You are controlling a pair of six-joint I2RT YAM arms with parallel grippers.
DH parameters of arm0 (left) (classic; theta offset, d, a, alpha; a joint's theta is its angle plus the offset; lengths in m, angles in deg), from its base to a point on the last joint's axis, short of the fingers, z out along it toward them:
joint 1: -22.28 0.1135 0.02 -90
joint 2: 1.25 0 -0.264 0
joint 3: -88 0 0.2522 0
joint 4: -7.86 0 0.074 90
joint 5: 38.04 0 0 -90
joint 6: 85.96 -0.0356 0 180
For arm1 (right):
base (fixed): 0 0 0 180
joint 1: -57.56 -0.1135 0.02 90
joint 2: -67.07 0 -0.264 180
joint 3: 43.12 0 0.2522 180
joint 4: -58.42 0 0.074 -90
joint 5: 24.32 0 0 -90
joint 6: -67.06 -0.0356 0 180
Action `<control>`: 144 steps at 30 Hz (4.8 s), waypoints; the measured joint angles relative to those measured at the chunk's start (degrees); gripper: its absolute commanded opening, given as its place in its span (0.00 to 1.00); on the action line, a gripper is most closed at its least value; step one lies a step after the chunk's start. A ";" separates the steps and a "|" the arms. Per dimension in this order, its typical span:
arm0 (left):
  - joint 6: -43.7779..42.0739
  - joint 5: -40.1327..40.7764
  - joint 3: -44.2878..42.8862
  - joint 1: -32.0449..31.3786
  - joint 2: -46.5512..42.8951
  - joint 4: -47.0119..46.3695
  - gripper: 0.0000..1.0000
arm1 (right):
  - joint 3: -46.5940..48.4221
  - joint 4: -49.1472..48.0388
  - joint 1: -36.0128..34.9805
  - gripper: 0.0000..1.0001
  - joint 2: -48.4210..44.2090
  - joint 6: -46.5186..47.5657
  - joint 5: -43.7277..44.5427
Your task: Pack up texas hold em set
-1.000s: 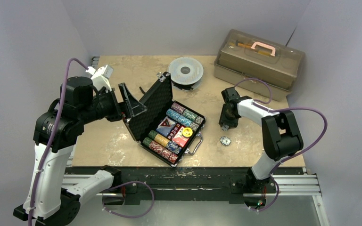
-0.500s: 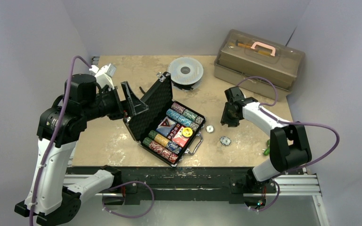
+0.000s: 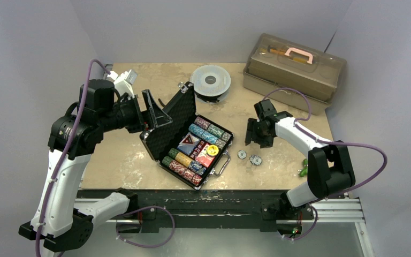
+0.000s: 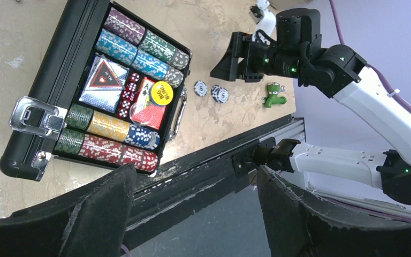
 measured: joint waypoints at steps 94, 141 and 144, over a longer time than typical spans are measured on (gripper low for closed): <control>0.04 -0.02 0.31 0.00 -2.38 0.11 0.80 | -1.01 -1.16 -12.55 0.34 4.61 -0.85 7.93; 1.16 -0.96 4.02 0.00 -5.68 -0.76 0.80 | -3.54 -4.33 -19.32 0.56 5.05 -2.95 10.54; 1.16 -0.81 4.02 0.00 -5.81 -0.74 0.80 | -3.56 -4.74 -19.32 0.57 5.22 -3.93 10.67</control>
